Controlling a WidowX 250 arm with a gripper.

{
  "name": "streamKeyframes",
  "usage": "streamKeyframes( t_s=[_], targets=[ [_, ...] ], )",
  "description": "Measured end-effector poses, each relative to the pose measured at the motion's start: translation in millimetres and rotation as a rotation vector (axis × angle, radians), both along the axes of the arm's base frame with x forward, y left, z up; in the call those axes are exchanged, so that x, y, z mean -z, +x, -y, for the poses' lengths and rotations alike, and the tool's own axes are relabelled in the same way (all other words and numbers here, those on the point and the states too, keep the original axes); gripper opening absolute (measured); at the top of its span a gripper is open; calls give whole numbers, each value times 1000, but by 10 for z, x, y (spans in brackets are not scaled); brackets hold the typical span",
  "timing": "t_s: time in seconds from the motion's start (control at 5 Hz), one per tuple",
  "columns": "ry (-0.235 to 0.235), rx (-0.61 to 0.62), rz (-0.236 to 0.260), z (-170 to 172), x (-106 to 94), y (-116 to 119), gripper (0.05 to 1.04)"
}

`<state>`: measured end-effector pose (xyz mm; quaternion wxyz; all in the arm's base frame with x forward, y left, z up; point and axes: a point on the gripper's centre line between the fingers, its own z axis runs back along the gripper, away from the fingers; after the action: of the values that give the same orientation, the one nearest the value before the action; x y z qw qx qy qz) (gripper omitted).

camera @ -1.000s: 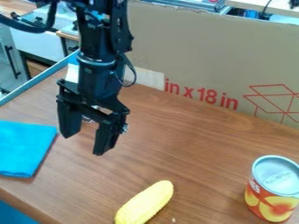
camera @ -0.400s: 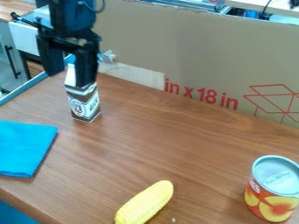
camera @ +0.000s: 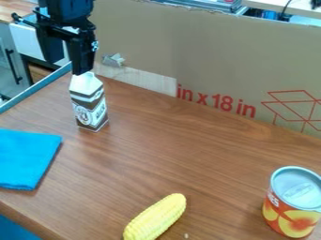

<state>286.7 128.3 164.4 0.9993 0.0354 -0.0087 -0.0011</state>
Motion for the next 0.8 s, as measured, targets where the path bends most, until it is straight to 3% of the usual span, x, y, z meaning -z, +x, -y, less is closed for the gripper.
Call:
streamKeyframes(
  t_s=[0.2,0.4,0.8],
  targets=[
    [-48,36,4,-139,133,137,1002],
    [-31,22,-12,-226,183,189,1002],
    [-55,53,-43,-304,290,360,1002]
  ],
)
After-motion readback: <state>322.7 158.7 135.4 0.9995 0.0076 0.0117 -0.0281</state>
